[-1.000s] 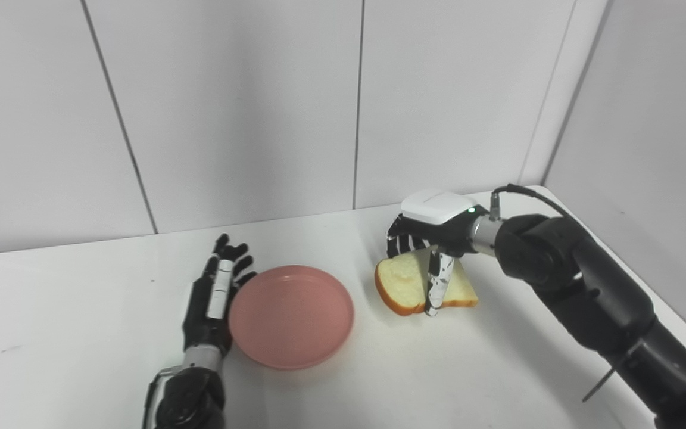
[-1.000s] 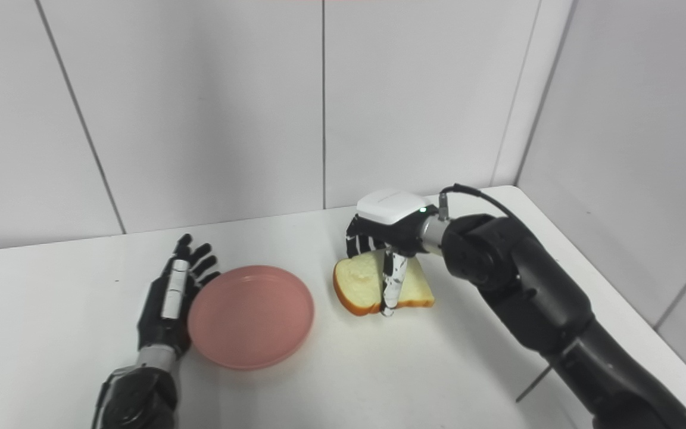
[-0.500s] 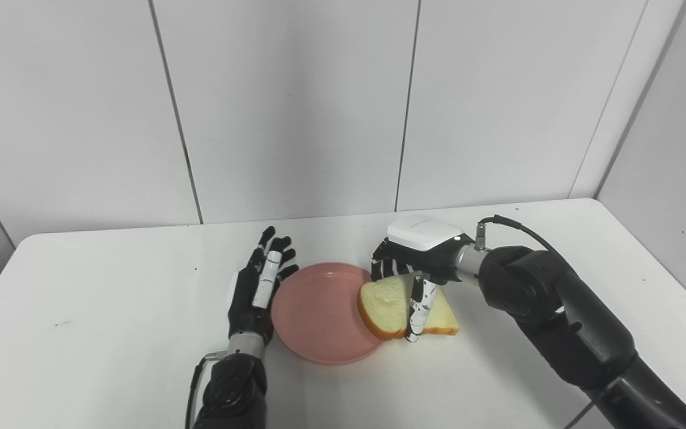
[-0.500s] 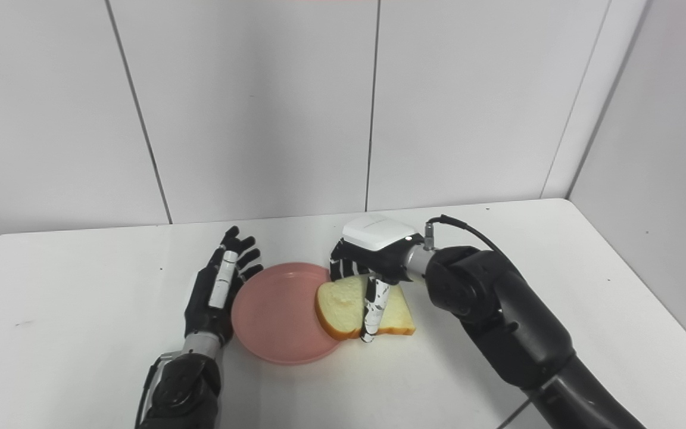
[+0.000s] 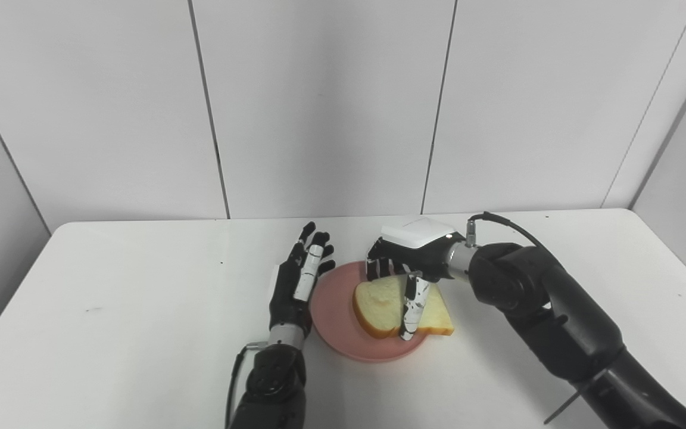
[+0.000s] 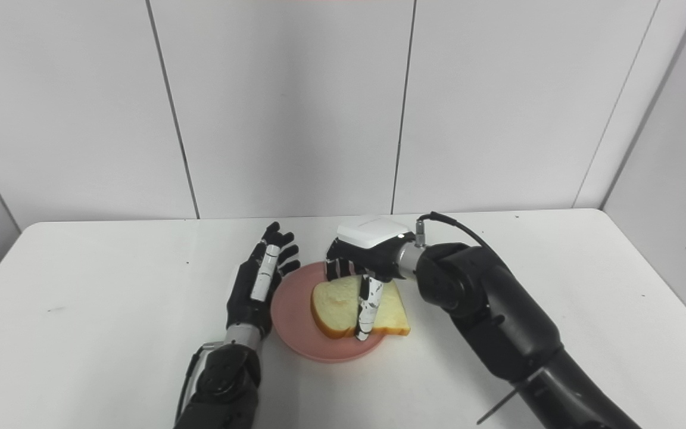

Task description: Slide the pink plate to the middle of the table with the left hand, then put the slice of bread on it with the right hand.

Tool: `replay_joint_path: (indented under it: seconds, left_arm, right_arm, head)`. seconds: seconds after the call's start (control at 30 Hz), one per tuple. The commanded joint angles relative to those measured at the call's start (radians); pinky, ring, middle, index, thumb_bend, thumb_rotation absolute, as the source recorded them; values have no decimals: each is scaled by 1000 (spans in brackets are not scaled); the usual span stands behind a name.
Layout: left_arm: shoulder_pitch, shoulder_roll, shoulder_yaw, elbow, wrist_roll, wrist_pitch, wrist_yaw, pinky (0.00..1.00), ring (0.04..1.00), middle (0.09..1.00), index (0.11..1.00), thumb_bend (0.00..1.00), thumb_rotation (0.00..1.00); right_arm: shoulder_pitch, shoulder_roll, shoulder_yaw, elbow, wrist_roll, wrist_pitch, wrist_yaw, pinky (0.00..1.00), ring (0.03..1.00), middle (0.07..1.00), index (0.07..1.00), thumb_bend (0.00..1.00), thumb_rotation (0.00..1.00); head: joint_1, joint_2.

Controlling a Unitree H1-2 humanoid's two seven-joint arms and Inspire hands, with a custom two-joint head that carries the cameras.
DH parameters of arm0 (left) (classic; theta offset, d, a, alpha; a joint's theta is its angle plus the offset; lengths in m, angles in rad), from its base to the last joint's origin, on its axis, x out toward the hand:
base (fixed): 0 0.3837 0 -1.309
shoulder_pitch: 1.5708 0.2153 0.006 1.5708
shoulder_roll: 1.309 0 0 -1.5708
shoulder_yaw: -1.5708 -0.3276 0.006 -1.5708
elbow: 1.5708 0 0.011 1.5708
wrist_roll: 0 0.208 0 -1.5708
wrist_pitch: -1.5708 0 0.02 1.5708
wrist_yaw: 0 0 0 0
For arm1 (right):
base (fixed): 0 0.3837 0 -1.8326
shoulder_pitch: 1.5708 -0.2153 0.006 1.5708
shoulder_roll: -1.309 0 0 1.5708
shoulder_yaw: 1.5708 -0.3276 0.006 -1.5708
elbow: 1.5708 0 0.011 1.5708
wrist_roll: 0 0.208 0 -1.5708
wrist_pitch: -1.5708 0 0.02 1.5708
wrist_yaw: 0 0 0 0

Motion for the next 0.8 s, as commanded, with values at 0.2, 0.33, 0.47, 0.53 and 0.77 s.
replay_joint_path:
  seconds: [0.2,0.33,0.47,0.53,0.77]
  left_arm:
    - [12,-6,15,42,-13,26,10,792,848,867,901,827,778]
    - [13,-8,20,40,-21,26,4,803,843,851,898,830,768]
    - [16,-10,20,39,-15,28,9,795,839,853,894,831,765]
    - [15,-12,20,40,-15,30,9,790,838,851,890,833,766]
    - [16,-13,16,42,-9,24,12,782,839,849,894,827,777]
  right_arm:
    - [-115,21,19,30,4,-23,-15,373,454,487,493,532,0]
    - [-124,35,33,56,0,-18,-15,367,448,485,493,532,0]
    - [-133,45,43,83,-5,-18,-19,375,450,480,500,531,0]
    - [-133,50,44,98,-6,-23,-30,380,454,480,501,531,0]
    - [-122,65,44,122,0,-30,-48,381,457,481,501,531,0]
  head:
    - [6,1]
    - [3,2]
    - [3,7]
    - [4,8]
    - [3,13]
